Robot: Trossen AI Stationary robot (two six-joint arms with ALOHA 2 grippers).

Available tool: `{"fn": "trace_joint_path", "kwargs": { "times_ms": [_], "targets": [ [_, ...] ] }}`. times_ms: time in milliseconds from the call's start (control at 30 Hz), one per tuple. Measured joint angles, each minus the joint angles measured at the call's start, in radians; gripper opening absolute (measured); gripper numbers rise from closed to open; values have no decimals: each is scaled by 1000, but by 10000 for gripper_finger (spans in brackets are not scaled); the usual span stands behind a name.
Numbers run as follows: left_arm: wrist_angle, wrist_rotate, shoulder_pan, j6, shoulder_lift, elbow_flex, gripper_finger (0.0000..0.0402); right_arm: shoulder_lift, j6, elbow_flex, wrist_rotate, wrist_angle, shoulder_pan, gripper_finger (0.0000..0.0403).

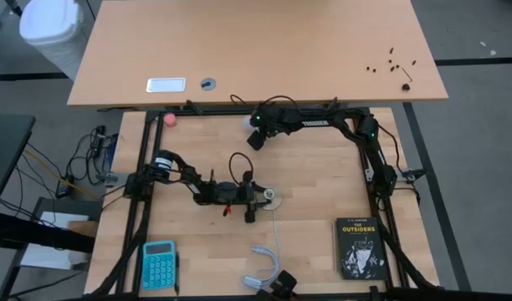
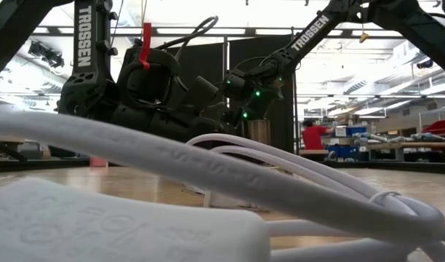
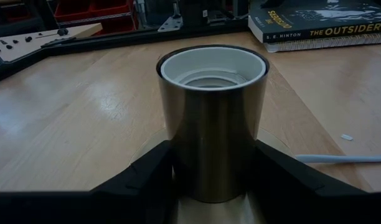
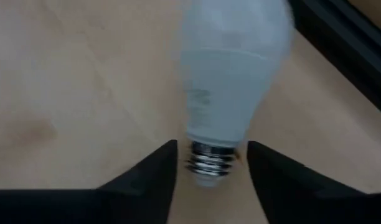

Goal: Screw lightbulb
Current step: Insert the white lightbulb into the silver lamp

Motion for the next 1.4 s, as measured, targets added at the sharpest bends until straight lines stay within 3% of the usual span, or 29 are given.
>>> {"fn": "trace_joint_path", "kwargs": {
  "times_ms": [300,467,667,933,1100,1233,1400],
  "targets": [
    [0,-2,0,0,0,0,209,-26,-3,3,-29,-46,4,44],
    [0,-2,0,-5,0,0,209,-61,-22,0,-37,-126,5,7],
    [0,-3,0,-9,0,0,209,-93,-29,0,-26,-197,22,78],
    [0,-3,0,-11,0,0,209,-92,-62,5,-12,-169,53,236],
    [0,-3,0,-11,0,0,209,-51,-26,86,-41,-221,18,320],
    [0,-3,0,-11,0,0,209,-5,-46,177,-65,-272,-8,345],
    [-1,-3,0,-10,0,0,209,62,-75,261,-97,-307,-16,340]
  ]
}}
